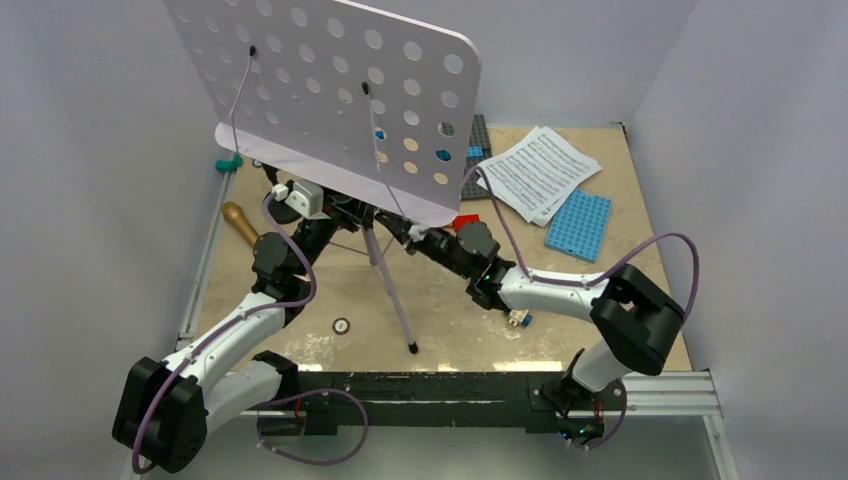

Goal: Pack up the instrument practice props

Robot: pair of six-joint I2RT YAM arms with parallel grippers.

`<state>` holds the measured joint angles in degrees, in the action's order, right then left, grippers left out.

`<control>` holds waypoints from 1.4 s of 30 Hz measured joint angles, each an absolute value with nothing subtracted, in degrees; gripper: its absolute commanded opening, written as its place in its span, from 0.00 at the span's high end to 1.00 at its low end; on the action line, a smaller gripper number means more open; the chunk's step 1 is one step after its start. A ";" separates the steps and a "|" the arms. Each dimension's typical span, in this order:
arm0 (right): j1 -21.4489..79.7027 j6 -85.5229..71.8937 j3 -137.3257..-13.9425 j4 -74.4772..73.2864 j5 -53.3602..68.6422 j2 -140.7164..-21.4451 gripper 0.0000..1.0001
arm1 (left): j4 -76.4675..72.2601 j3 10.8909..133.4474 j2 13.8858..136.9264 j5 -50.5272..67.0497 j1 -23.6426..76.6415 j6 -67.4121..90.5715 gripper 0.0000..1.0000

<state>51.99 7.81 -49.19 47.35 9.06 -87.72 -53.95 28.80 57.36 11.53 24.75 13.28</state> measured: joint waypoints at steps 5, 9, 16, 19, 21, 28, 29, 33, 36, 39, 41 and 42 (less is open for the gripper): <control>57.82 24.67 -44.12 63.16 -3.62 -91.64 1.00 | -53.80 28.82 57.34 11.40 24.75 13.23 1.00; 60.20 30.22 -42.54 67.00 -8.75 -92.20 0.69 | -53.45 28.91 57.23 11.81 25.02 13.30 1.00; 60.34 19.68 -39.81 50.17 -14.55 -82.54 0.26 | -52.53 29.34 57.12 12.21 25.58 13.28 1.00; 60.16 10.85 -39.94 39.94 -15.29 -76.99 0.21 | -52.03 29.54 57.08 12.19 25.58 13.19 1.00; 59.40 4.56 -40.99 33.19 -13.76 -74.48 0.21 | -51.72 29.69 57.08 12.14 25.58 12.97 1.00; 42.54 -27.22 -49.25 17.08 15.90 -78.19 0.19 | -51.24 29.80 56.88 11.90 25.58 12.88 1.00; 39.18 -32.77 -50.17 17.39 21.52 -80.62 0.19 | -51.27 29.80 56.86 11.92 25.65 12.82 1.00; 33.87 -49.30 -52.38 17.91 35.77 -88.27 0.19 | -51.00 29.80 56.69 11.73 26.26 11.66 1.00; 34.35 -59.37 -55.68 18.63 42.76 -92.14 0.19 | -50.85 29.80 56.60 11.38 27.11 10.59 1.00; 34.81 -67.18 -59.42 20.64 46.54 -93.89 0.20 | -50.70 29.80 56.51 10.96 27.73 9.87 1.00; 34.89 -71.55 -62.19 22.35 47.97 -94.63 0.21 | -50.63 29.80 56.49 10.68 27.92 9.69 1.00; 34.87 -73.10 -63.35 22.74 48.31 -94.80 0.22 | -50.63 29.80 56.49 10.61 27.94 9.61 1.00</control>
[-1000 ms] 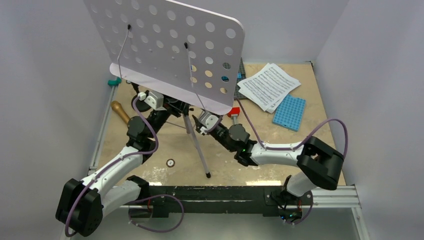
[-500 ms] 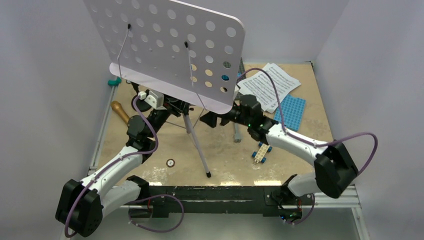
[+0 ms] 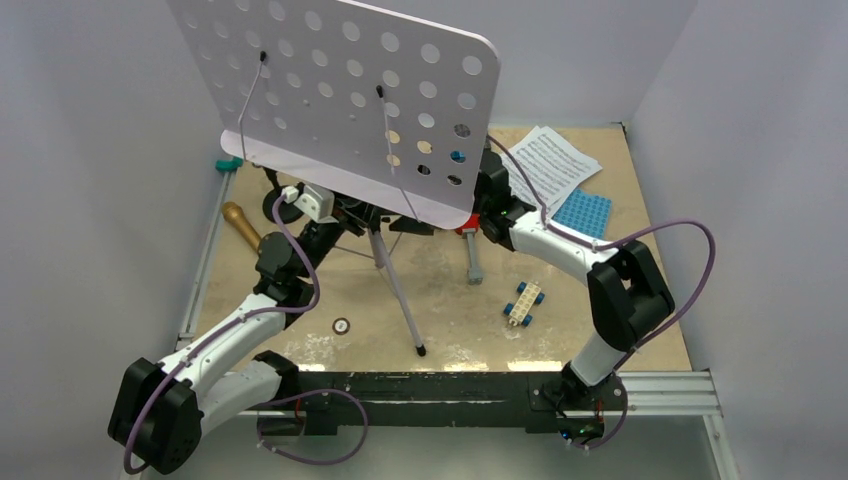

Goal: Pack up the instrument practice props

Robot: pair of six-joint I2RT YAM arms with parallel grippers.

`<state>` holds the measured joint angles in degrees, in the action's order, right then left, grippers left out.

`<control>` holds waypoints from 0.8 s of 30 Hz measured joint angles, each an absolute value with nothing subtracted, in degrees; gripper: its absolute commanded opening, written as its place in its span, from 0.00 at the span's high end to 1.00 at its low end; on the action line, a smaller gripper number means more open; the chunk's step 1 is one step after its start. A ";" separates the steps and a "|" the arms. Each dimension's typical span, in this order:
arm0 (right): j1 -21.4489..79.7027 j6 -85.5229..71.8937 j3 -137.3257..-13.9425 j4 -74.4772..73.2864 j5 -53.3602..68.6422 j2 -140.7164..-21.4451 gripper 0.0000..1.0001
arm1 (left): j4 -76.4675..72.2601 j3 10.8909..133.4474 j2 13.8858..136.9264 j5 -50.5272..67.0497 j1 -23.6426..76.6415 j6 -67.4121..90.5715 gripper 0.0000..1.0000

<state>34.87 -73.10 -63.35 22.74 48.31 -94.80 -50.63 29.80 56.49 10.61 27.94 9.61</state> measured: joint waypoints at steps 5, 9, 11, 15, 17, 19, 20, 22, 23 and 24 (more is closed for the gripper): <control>34.76 -75.96 -68.69 19.16 49.23 -95.83 0.29 | -50.50 29.80 56.49 9.74 28.16 9.10 1.00; 34.41 -77.17 -69.56 17.58 49.32 -97.60 0.33 | -50.48 29.80 56.49 9.61 28.21 8.86 1.00; 34.26 -77.45 -69.63 17.30 49.01 -98.63 0.34 | -50.48 29.80 56.49 9.58 28.25 8.82 1.00; 33.89 -78.19 -69.63 17.04 48.86 -100.16 0.40 | -50.43 29.80 56.45 9.52 28.32 8.78 1.00; 33.71 -78.48 -69.80 16.64 48.73 -100.64 0.46 | -50.37 29.80 56.40 9.47 28.34 8.75 1.00; 33.69 -78.56 -70.61 16.25 48.62 -101.16 0.54 | -50.28 29.80 56.38 9.34 28.42 8.75 1.00; 33.69 -78.63 -71.07 16.10 48.62 -101.32 0.58 | -50.26 29.80 56.36 9.21 28.49 8.71 1.00; 33.69 -78.63 -71.88 15.77 48.73 -101.36 0.66 | -50.22 29.80 56.34 9.13 28.56 8.54 1.00; 33.69 -78.41 -72.27 15.68 48.75 -101.36 0.70 | -50.19 29.80 56.34 9.04 28.60 8.47 1.00; 33.69 -78.11 -72.44 15.22 48.66 -101.36 0.74 | -50.15 29.80 56.31 8.91 28.64 8.36 1.00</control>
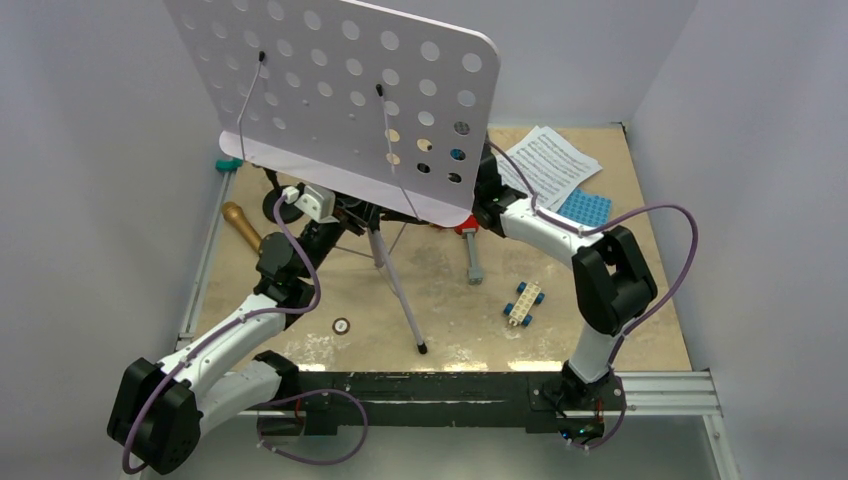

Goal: Pack up the instrument practice props

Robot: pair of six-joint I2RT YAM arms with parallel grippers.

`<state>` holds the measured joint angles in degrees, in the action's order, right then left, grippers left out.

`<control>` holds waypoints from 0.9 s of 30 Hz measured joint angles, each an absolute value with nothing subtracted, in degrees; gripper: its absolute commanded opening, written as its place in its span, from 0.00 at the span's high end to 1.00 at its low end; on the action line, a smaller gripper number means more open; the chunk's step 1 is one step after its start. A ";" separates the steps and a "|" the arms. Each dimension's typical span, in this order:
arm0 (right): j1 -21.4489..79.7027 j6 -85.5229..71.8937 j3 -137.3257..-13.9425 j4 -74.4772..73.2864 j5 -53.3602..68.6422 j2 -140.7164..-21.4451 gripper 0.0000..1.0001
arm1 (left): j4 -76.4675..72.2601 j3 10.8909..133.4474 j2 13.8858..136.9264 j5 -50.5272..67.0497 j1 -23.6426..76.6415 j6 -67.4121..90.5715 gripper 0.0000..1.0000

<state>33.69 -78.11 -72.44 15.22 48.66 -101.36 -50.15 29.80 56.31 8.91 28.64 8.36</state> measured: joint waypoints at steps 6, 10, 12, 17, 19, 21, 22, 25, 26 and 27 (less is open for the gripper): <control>33.69 -74.06 -72.97 11.18 48.27 -101.41 1.00 | -50.02 29.80 56.23 8.60 28.91 8.19 1.00; 33.71 -68.12 -73.12 9.10 47.37 -100.44 0.96 | -50.00 29.80 56.23 8.51 29.10 8.08 1.00; 33.85 -64.58 -73.19 7.35 46.50 -99.26 0.68 | -50.00 29.80 56.23 8.51 29.34 8.03 1.00; 33.52 -60.95 -72.47 4.75 46.04 -95.44 0.40 | -49.98 29.80 56.23 8.27 29.69 7.86 1.00; 33.06 -62.15 -70.39 5.98 46.30 -93.56 0.39 | -49.98 29.80 56.23 8.21 29.71 7.84 1.00; 32.62 -64.29 -68.03 7.90 46.81 -92.44 0.39 | -49.95 29.80 56.23 8.14 29.74 7.81 1.00; 32.38 -65.12 -67.37 8.49 47.13 -92.33 0.39 | -49.95 29.80 56.23 8.10 29.78 7.77 1.00; 32.05 -67.59 -66.94 8.73 47.55 -92.92 0.39 | -49.93 29.80 56.18 8.05 29.82 7.75 1.00; 32.08 -67.96 -66.98 8.64 47.53 -92.99 0.40 | -49.93 29.80 56.18 8.03 29.82 7.73 1.00; 32.10 -68.03 -67.18 8.14 47.53 -93.03 0.40 | -49.93 29.80 56.21 8.03 29.82 7.73 1.00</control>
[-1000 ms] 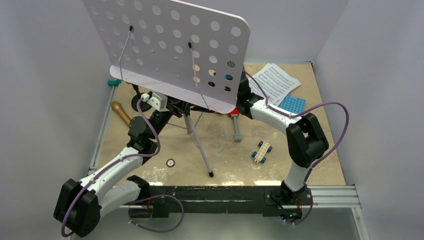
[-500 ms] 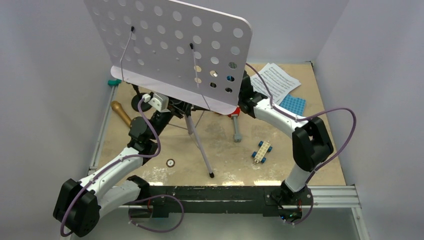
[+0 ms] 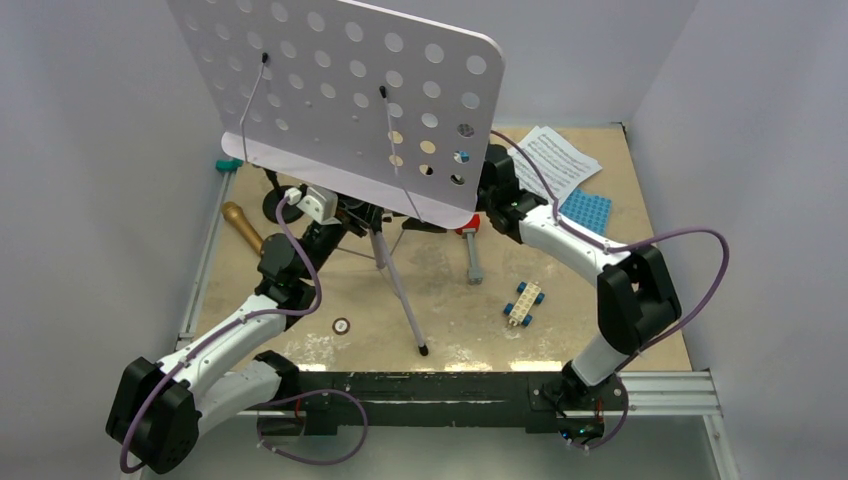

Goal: Pack up the instrument practice props

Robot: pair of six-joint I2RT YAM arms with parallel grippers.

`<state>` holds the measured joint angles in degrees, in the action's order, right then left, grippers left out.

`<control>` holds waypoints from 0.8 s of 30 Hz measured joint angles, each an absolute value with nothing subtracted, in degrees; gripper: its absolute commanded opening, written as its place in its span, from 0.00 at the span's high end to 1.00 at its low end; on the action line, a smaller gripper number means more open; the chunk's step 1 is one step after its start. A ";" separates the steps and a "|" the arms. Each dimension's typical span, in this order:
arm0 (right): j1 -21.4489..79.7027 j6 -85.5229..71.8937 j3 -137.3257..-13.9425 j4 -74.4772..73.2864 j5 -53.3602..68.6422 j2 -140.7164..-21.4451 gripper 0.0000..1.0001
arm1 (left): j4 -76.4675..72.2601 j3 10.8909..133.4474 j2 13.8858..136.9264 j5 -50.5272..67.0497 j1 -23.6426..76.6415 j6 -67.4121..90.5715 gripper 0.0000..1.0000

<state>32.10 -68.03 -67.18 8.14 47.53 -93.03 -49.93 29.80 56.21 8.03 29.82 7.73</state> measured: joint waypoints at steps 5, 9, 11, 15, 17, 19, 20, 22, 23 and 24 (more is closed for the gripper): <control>32.38 -69.21 -68.88 7.35 47.53 -93.71 0.39 | -49.93 29.80 56.21 7.51 30.17 7.68 1.00; 32.95 -70.89 -71.07 7.22 47.51 -95.39 0.43 | -49.98 29.80 56.23 7.14 30.50 7.40 1.00; 33.43 -71.02 -73.08 6.81 47.51 -96.77 0.46 | -49.98 29.80 56.23 7.03 30.57 7.31 1.00; 33.78 -70.87 -74.94 5.30 47.53 -98.32 0.58 | -49.98 29.80 56.23 6.55 30.57 7.18 1.00; 33.80 -70.74 -75.00 4.67 47.46 -98.52 0.63 | -49.95 29.80 56.23 6.48 30.57 6.94 1.00; 33.80 -70.67 -75.00 3.95 47.35 -98.67 0.63 | -49.95 29.80 56.23 6.35 30.57 6.87 1.00; 33.80 -70.67 -75.00 3.81 47.33 -98.74 0.64 | -49.95 29.80 56.23 6.33 30.57 6.87 1.00; 33.87 -70.46 -75.05 3.64 47.22 -98.74 0.61 | -49.93 29.80 56.23 6.26 30.57 6.85 1.00; 33.89 -70.32 -75.16 3.44 47.22 -98.74 0.58 | -49.95 29.80 56.23 6.26 30.57 6.85 1.00; 33.95 -70.15 -75.33 3.18 47.18 -98.74 0.54 | -49.93 29.80 56.23 6.22 30.57 6.85 1.00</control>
